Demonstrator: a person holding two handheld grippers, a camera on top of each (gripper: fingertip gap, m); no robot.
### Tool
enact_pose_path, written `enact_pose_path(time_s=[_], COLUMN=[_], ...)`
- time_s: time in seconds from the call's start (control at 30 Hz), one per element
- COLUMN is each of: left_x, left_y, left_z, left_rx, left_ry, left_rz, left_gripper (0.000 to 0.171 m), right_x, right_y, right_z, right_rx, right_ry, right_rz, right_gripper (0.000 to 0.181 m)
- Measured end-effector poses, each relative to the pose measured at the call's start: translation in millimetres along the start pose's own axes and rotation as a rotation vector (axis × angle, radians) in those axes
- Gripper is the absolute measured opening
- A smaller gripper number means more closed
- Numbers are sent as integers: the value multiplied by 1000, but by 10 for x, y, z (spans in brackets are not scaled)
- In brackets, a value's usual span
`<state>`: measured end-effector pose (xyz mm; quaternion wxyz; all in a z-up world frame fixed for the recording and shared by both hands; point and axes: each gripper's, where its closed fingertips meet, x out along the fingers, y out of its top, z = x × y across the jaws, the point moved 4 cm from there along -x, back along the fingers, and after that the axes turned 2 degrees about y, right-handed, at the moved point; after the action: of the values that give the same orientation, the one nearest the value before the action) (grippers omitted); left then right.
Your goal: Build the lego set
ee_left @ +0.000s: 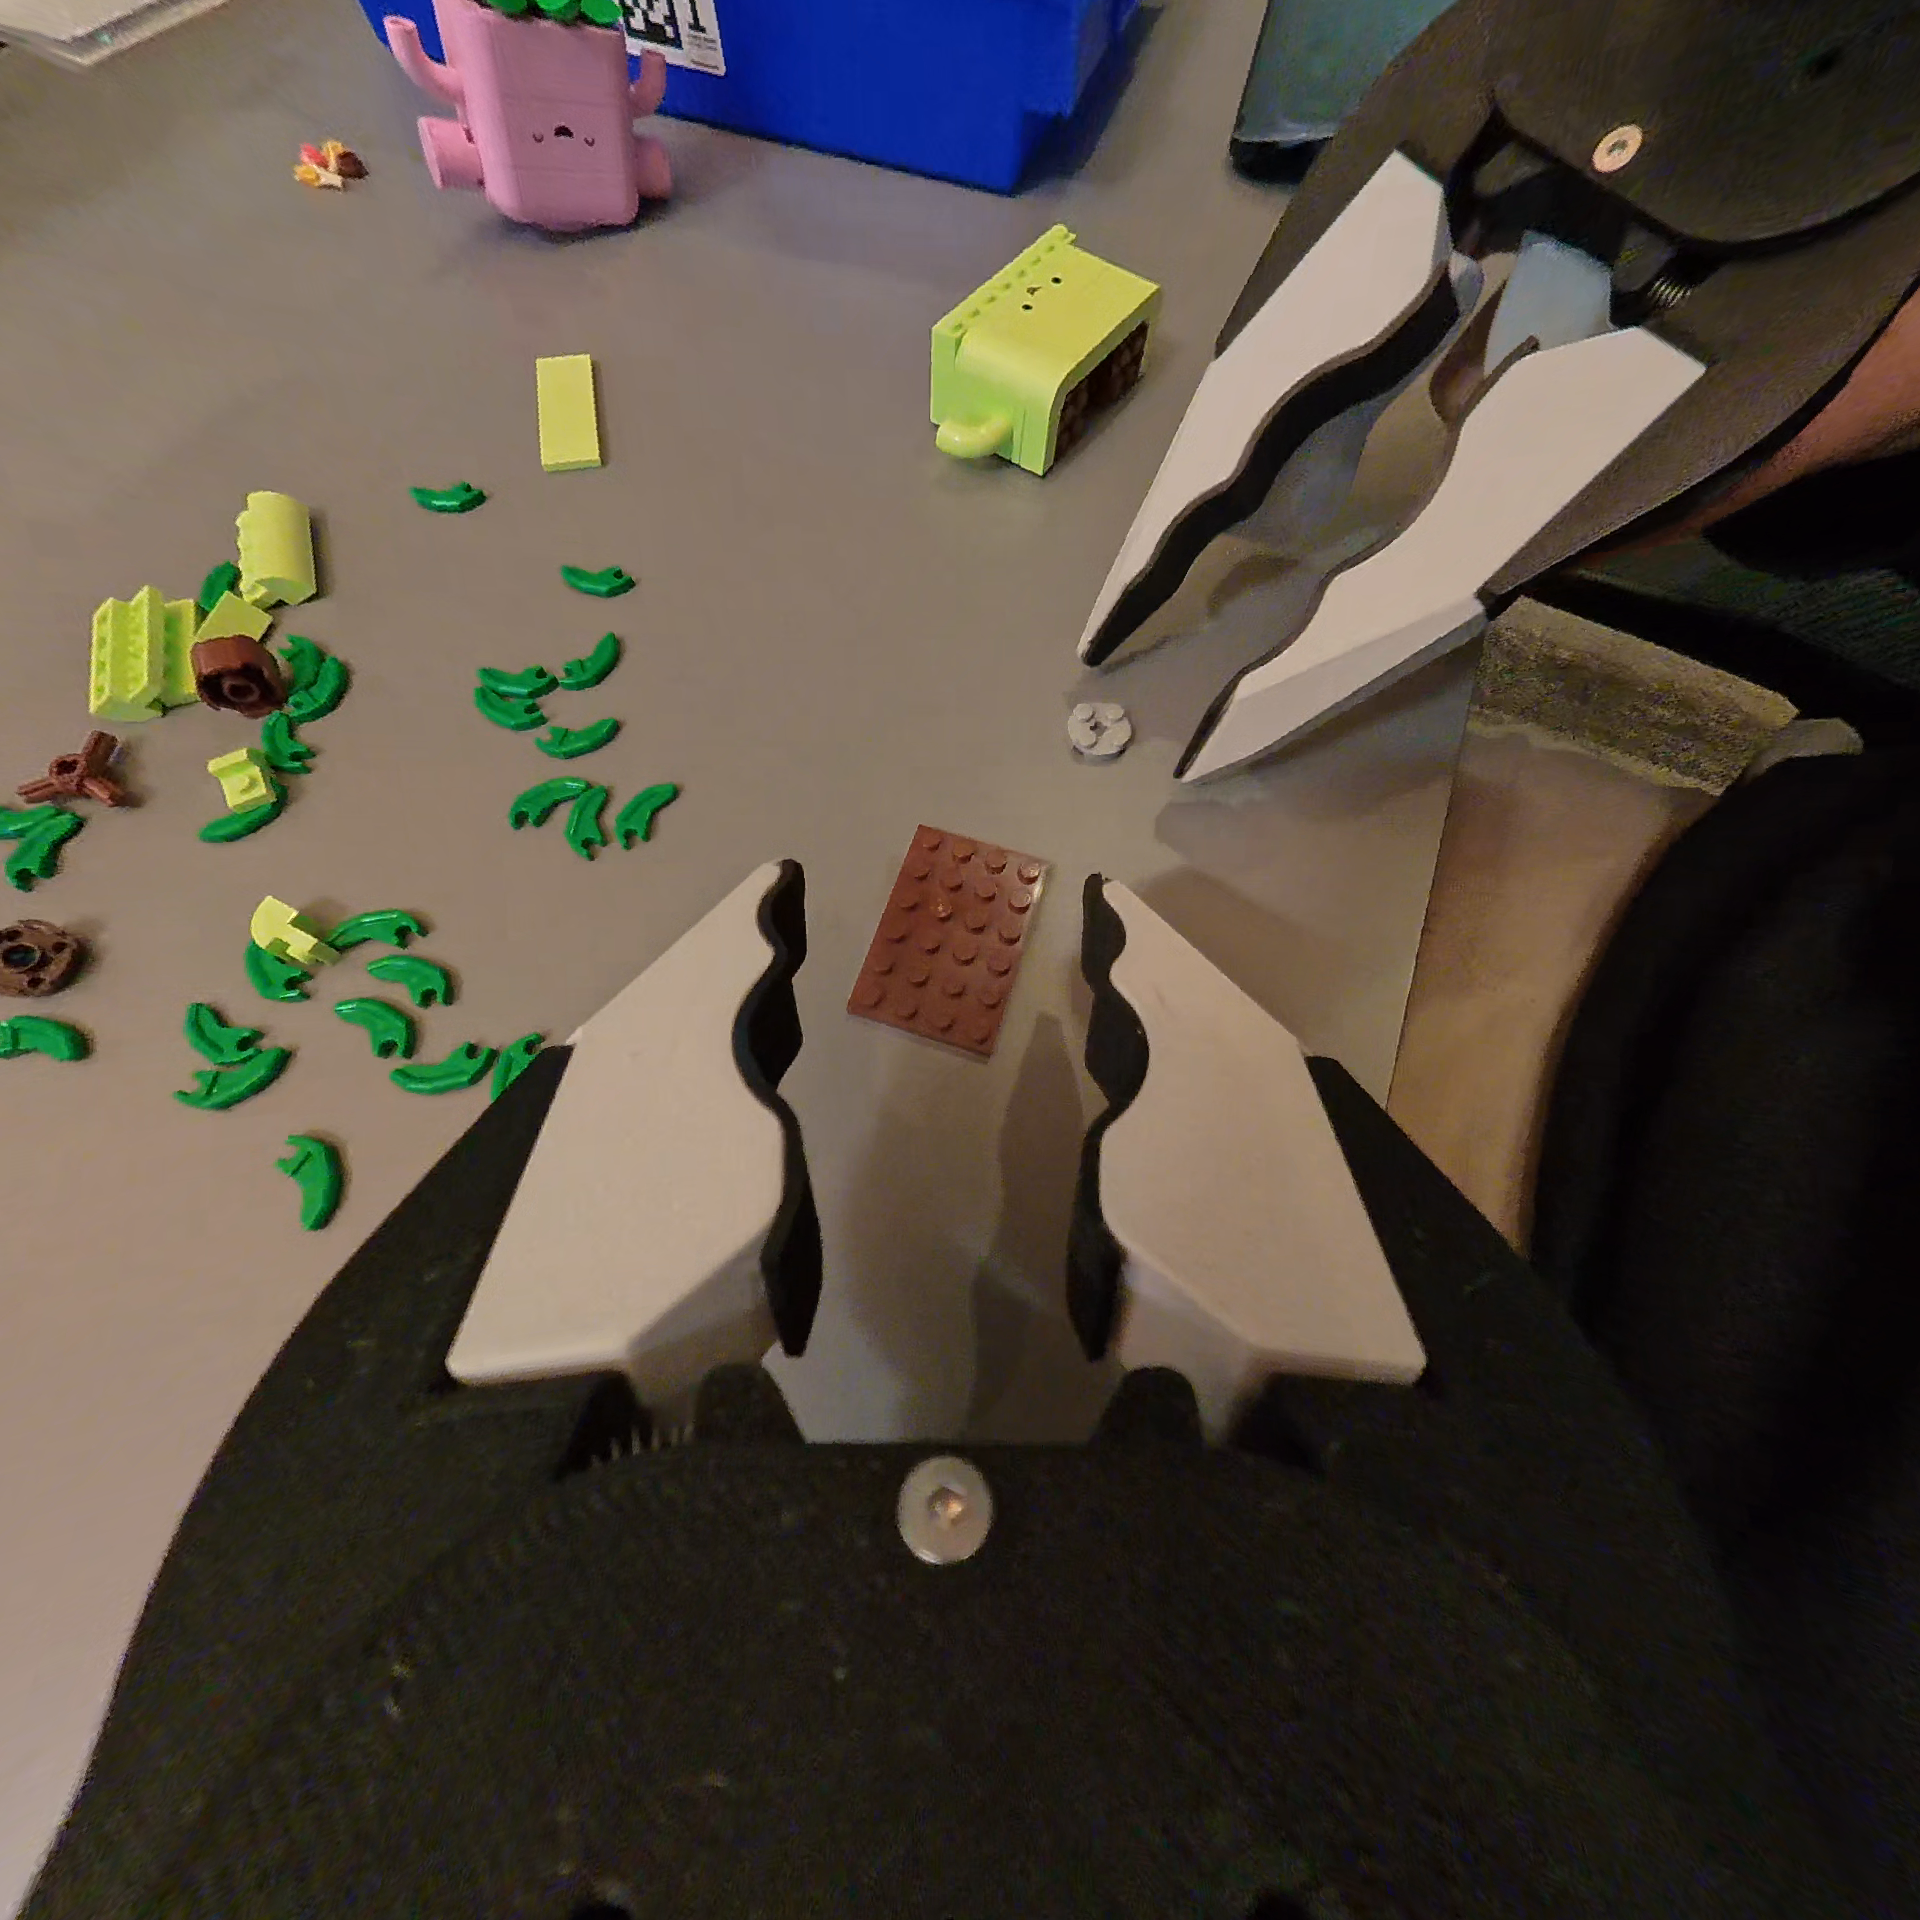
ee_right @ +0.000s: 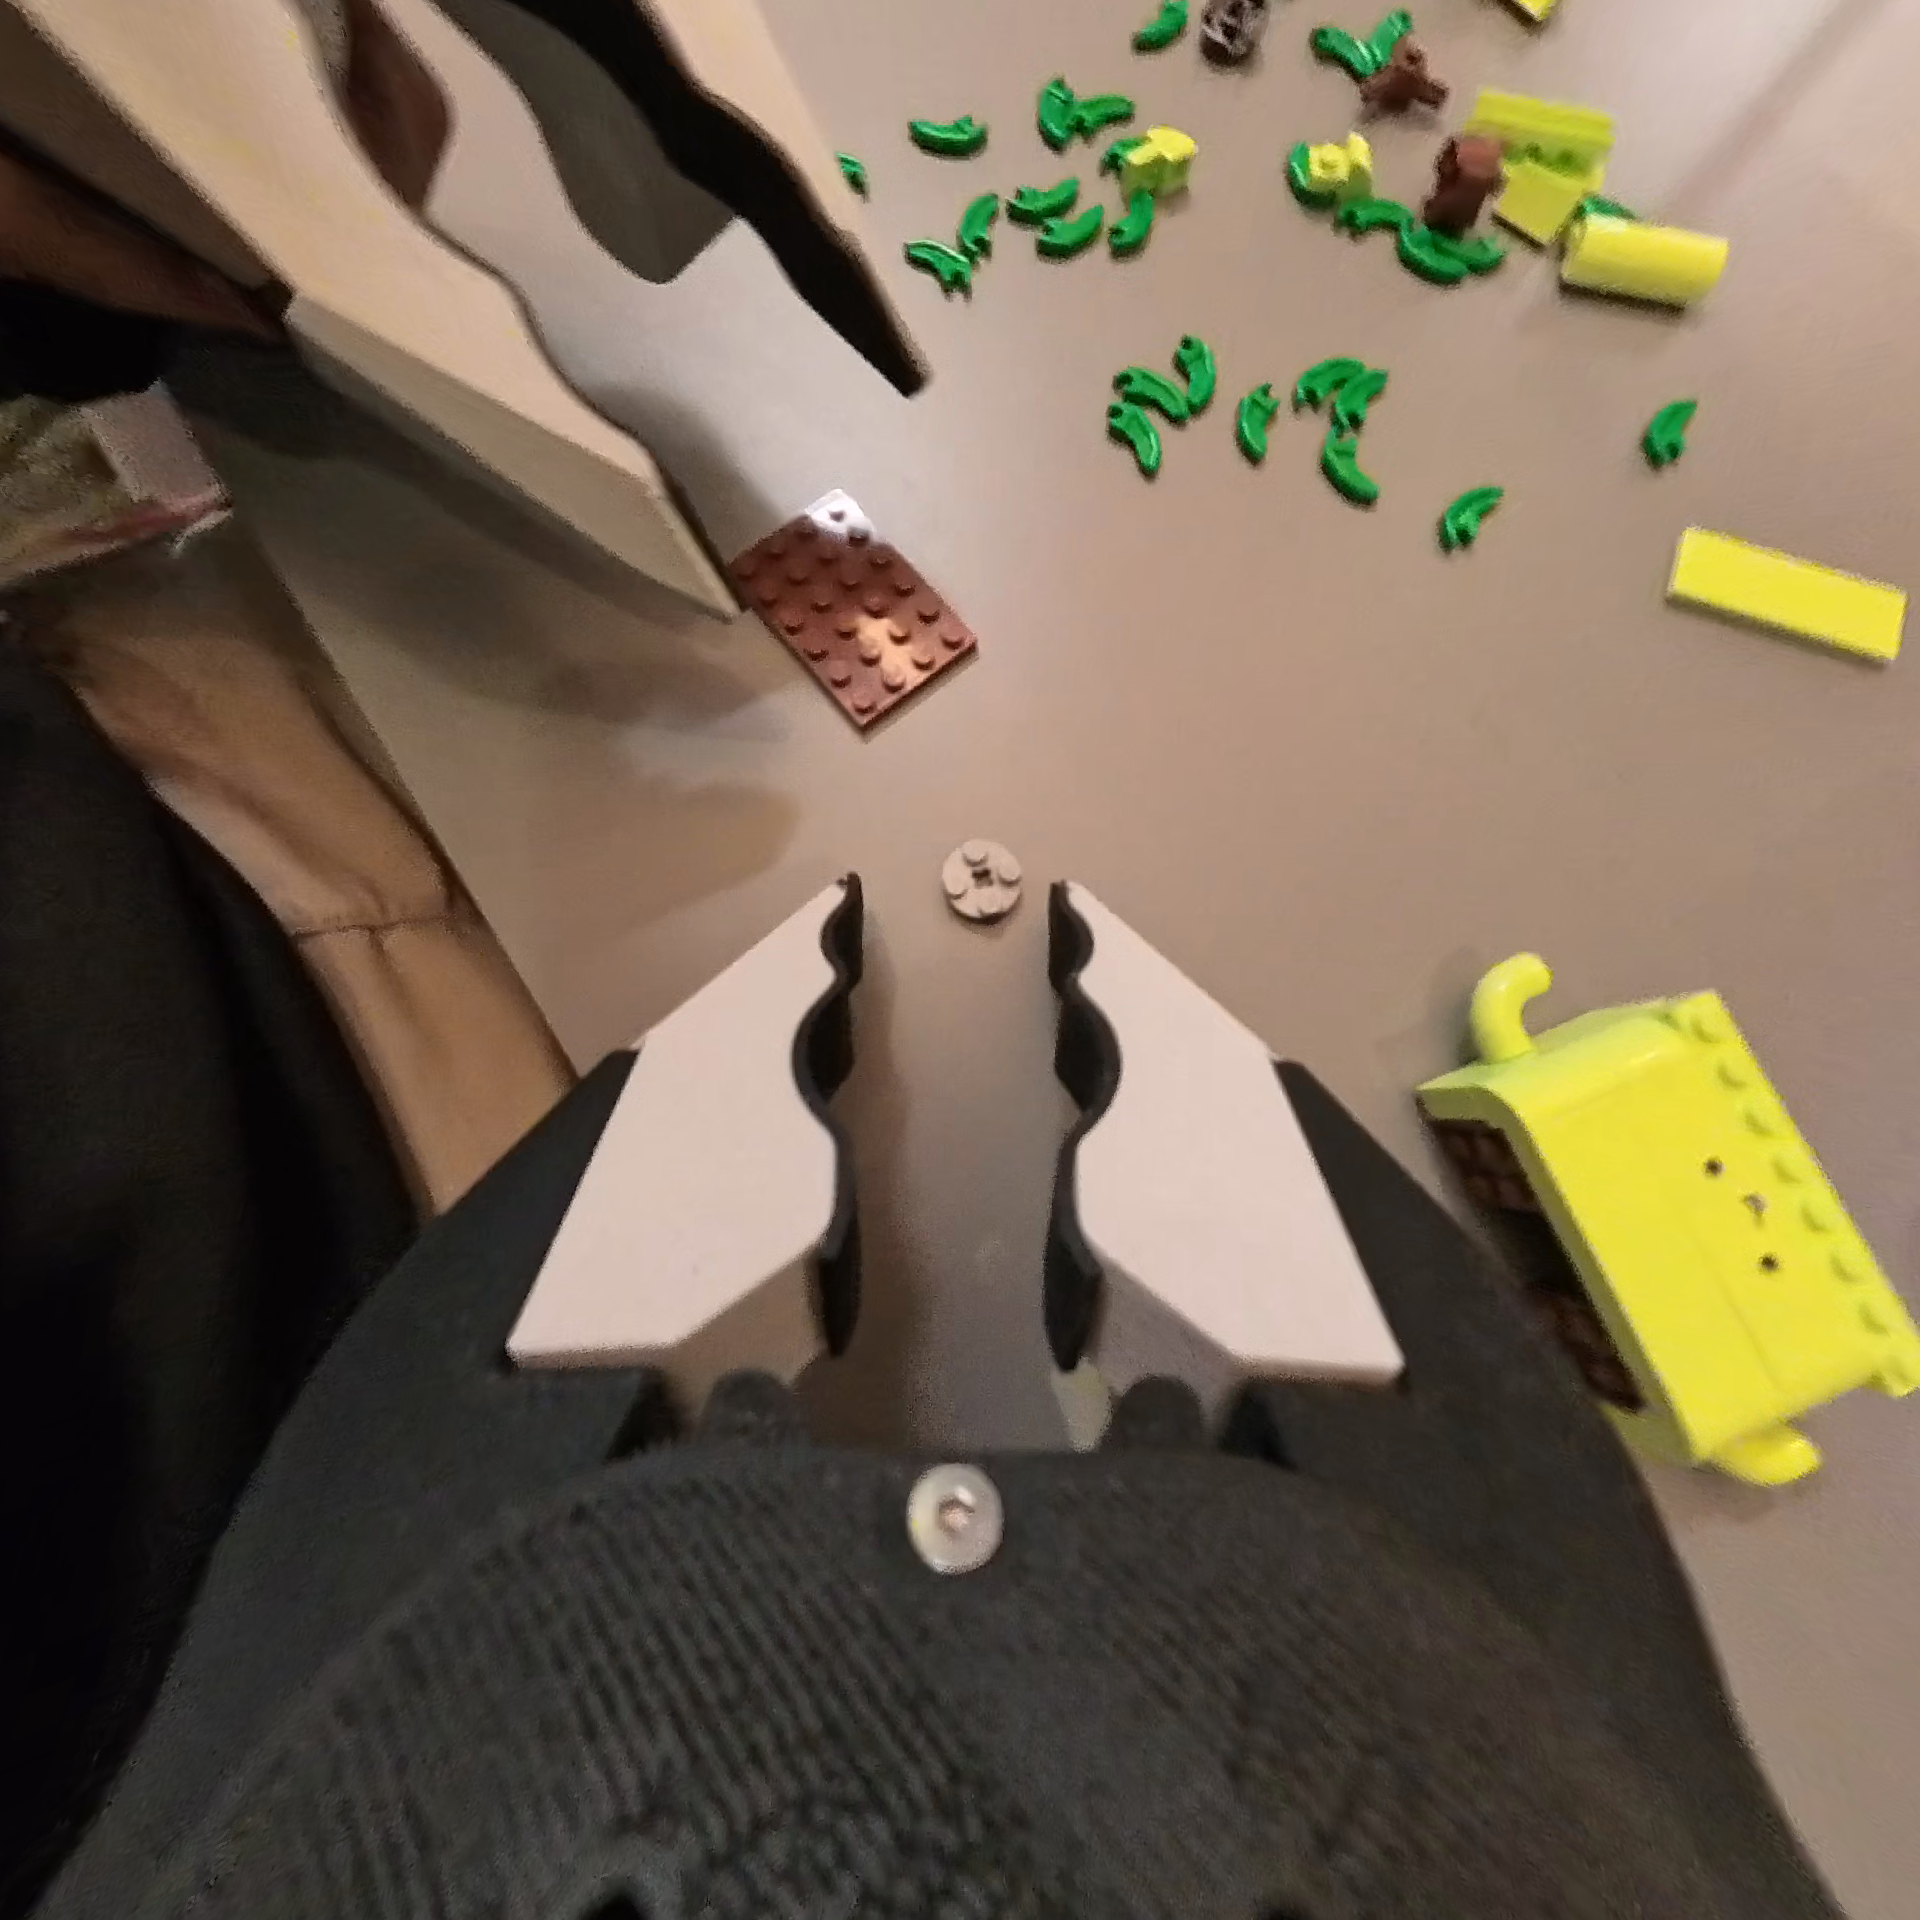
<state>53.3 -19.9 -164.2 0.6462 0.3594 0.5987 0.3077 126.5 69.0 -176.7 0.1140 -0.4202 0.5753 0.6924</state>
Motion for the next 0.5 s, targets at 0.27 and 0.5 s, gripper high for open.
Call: enact_pose_path(time_s=[0.27, 0.5], left_x=[17, 34], left_y=[-14, -28], left_z=[-6, 40], left_rx=[-53, -4], left_ry=[-65, -55], left_rz=[-14, -31], left_gripper=[51, 51], right_x=[-29, 73], right_y=[39, 97], right_z=[-1, 63], right_rx=[-389, -537], right_ry=[251, 275], right_rz=[-67, -156], right_gripper=[30, 28])
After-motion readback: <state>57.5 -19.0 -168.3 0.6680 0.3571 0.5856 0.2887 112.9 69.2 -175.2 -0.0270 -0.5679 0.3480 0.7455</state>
